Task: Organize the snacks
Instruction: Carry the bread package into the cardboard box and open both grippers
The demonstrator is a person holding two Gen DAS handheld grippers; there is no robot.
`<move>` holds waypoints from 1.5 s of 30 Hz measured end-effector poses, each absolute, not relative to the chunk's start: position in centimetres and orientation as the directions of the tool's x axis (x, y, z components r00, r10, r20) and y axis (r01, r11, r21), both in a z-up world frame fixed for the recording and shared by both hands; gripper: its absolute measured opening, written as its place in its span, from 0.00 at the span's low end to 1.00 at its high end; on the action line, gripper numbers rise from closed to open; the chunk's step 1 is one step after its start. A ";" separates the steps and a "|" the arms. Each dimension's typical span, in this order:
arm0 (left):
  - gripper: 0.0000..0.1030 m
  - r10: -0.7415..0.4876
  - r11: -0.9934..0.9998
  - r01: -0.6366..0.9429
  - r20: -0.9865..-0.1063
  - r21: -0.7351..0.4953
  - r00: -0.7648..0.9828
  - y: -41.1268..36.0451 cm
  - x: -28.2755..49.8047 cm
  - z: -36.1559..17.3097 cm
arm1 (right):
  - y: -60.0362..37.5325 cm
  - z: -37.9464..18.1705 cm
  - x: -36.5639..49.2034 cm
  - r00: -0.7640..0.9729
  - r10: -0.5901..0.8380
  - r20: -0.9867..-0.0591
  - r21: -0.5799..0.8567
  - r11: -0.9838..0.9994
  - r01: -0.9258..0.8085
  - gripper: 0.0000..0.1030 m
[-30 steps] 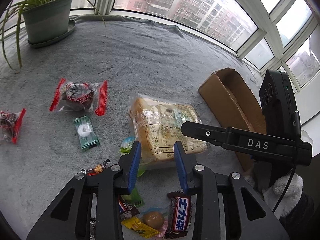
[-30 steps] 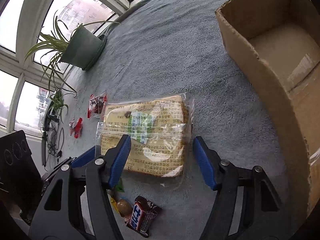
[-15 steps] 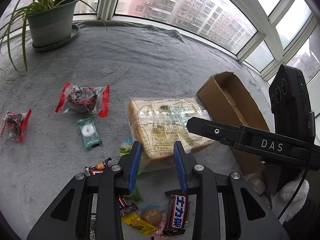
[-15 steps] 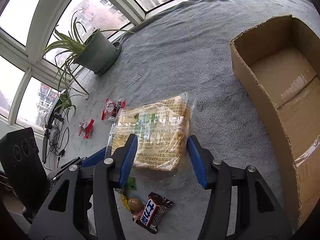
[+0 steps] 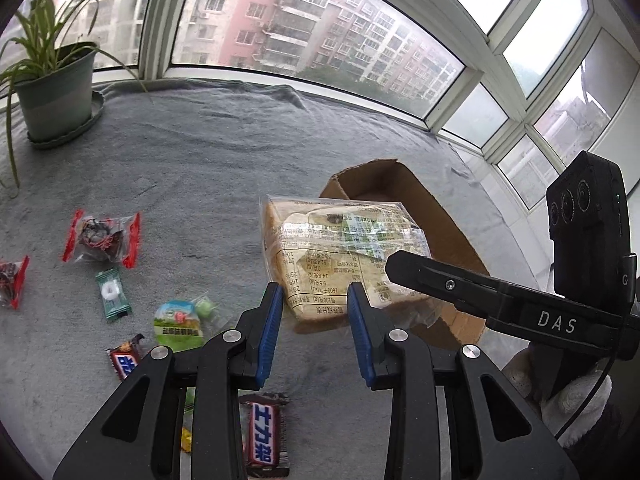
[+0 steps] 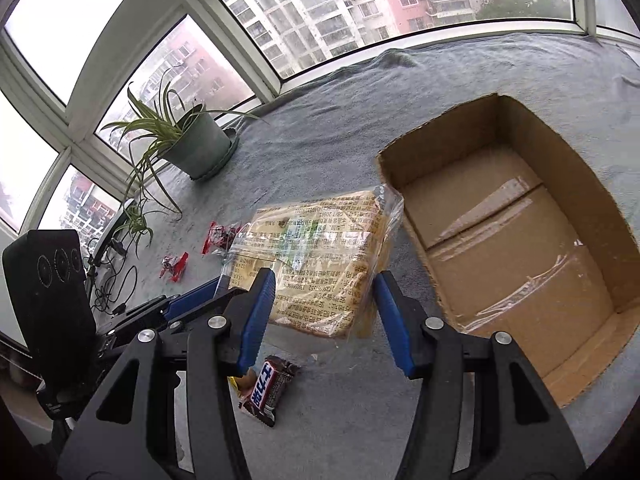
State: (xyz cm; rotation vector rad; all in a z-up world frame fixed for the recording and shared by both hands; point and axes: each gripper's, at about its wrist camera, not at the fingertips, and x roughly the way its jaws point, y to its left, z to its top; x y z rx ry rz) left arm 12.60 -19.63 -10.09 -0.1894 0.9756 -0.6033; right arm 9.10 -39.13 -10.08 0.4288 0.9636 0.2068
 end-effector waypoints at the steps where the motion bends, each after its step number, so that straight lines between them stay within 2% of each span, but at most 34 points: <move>1: 0.31 -0.567 0.814 0.409 -0.715 -0.412 0.408 -20.4 12.6 -9.9 | -40.0 -9.8 8.7 0.568 0.344 -0.748 0.436 0.900 0.028 0.54; 13: 0.31 -0.619 0.738 0.555 -0.711 -0.383 0.333 -29.8 12.2 -9.5 | -47.6 -9.5 5.2 0.604 0.206 -0.770 0.367 0.917 0.155 0.54; 24: 0.31 -0.582 0.737 0.595 -0.750 -0.321 0.315 -34.1 12.1 -10.7 | -50.4 -10.5 4.9 0.596 0.115 -0.795 0.309 0.922 0.234 0.54; 40: 0.30 -0.575 0.761 0.559 -0.742 -0.330 0.345 -29.7 11.9 -9.5 | -47.5 -8.5 3.2 0.629 0.114 -0.769 0.294 0.937 0.189 0.54; 45: 0.30 -0.574 0.777 0.531 -0.725 -0.337 0.380 -26.1 11.6 -8.4 | -45.0 -7.6 2.6 0.654 0.144 -0.743 0.307 0.941 0.141 0.59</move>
